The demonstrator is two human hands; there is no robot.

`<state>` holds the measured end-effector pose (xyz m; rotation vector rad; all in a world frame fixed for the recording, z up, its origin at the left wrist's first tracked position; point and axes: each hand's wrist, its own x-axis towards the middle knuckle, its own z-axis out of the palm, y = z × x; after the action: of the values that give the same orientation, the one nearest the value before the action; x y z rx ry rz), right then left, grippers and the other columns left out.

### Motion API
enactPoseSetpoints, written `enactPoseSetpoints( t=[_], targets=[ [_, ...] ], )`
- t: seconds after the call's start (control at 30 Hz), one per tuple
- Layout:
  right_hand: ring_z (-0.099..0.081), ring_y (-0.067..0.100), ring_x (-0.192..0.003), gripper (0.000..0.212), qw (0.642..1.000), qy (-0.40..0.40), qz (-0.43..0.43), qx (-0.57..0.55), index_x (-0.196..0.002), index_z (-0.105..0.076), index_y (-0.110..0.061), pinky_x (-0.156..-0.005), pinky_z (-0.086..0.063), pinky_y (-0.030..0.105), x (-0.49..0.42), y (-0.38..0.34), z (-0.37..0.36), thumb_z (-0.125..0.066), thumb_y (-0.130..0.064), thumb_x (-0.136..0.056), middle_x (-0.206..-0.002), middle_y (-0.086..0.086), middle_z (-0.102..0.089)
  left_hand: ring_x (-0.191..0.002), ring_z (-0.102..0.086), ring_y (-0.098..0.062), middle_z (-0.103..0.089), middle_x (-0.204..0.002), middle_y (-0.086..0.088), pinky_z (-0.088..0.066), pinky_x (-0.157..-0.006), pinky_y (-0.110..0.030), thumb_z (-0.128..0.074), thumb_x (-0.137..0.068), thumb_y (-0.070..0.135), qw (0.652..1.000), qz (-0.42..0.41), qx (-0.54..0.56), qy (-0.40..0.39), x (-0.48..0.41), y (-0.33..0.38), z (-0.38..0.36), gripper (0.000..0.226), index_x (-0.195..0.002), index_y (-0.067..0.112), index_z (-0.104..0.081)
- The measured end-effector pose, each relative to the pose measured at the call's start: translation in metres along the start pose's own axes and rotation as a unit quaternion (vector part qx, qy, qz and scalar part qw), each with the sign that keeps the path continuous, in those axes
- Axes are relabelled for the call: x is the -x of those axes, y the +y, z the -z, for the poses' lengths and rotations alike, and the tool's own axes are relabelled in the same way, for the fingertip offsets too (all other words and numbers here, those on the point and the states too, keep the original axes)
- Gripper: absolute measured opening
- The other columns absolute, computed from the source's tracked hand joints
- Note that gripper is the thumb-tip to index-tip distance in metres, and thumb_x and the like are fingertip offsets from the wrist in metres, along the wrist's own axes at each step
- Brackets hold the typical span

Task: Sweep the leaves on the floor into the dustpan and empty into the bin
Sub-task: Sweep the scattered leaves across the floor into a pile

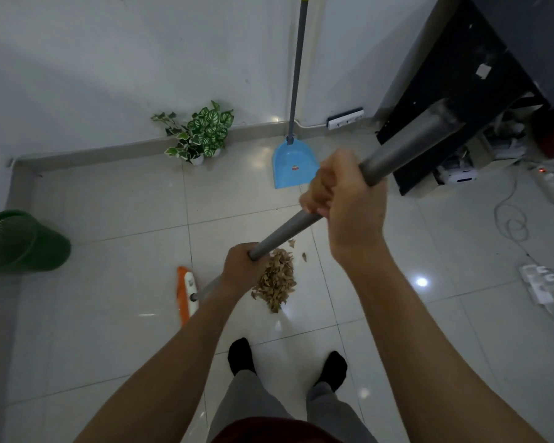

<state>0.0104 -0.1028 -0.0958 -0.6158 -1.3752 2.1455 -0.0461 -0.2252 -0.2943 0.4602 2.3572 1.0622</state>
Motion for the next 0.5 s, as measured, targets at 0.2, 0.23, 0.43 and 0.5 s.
enactPoseSetpoints(
  t=[0.2, 0.23, 0.43, 0.5],
  targets=[
    [-0.027, 0.008, -0.036, 0.035, 0.998, 0.020, 0.058, 0.029, -0.048, -0.038, -0.022, -0.045, -0.027, 0.024, 0.007, -0.066, 0.063, -0.047, -0.012, -0.081, -0.038, -0.010, -0.031, -0.054, -0.049, -0.013, -0.052, -0.054, 0.001, -0.046, -0.059, -0.022, -0.059, -0.086, 0.006, 0.997, -0.042, 0.058, 0.004, 0.014, 0.079, -0.074, 0.033, -0.057, 0.020, -0.050],
    [-0.027, 0.008, -0.037, 0.035, 0.997, 0.029, 0.067, 0.034, -0.049, -0.038, -0.022, -0.045, -0.028, 0.023, 0.008, -0.072, 0.070, -0.048, -0.012, -0.081, -0.039, -0.010, -0.031, -0.056, -0.049, -0.016, -0.051, -0.054, 0.000, -0.046, -0.059, -0.030, -0.059, -0.086, 0.007, 0.997, -0.045, 0.060, -0.003, 0.013, 0.087, -0.080, 0.032, -0.057, 0.019, -0.050],
    [-0.023, 0.011, -0.038, 0.035, 0.997, 0.008, 0.078, 0.000, -0.051, -0.038, -0.021, -0.045, -0.026, 0.025, 0.011, -0.102, 0.107, -0.048, -0.009, -0.083, -0.040, -0.009, -0.030, -0.051, -0.043, -0.015, -0.046, -0.051, 0.000, -0.042, -0.054, -0.032, -0.059, -0.083, 0.014, 0.996, -0.040, 0.077, 0.014, 0.021, 0.125, -0.102, 0.034, -0.053, 0.021, -0.045],
    [-0.021, 0.011, -0.039, 0.036, 0.998, 0.002, 0.059, -0.019, -0.051, -0.037, -0.020, -0.045, -0.024, 0.026, 0.008, -0.105, 0.112, -0.047, -0.008, -0.084, -0.040, -0.009, -0.028, -0.052, -0.047, -0.016, -0.049, -0.054, -0.003, -0.046, -0.056, -0.033, -0.060, -0.084, 0.015, 0.996, -0.021, 0.081, 0.030, 0.028, 0.124, -0.099, 0.030, -0.056, 0.019, -0.050]
  ],
)
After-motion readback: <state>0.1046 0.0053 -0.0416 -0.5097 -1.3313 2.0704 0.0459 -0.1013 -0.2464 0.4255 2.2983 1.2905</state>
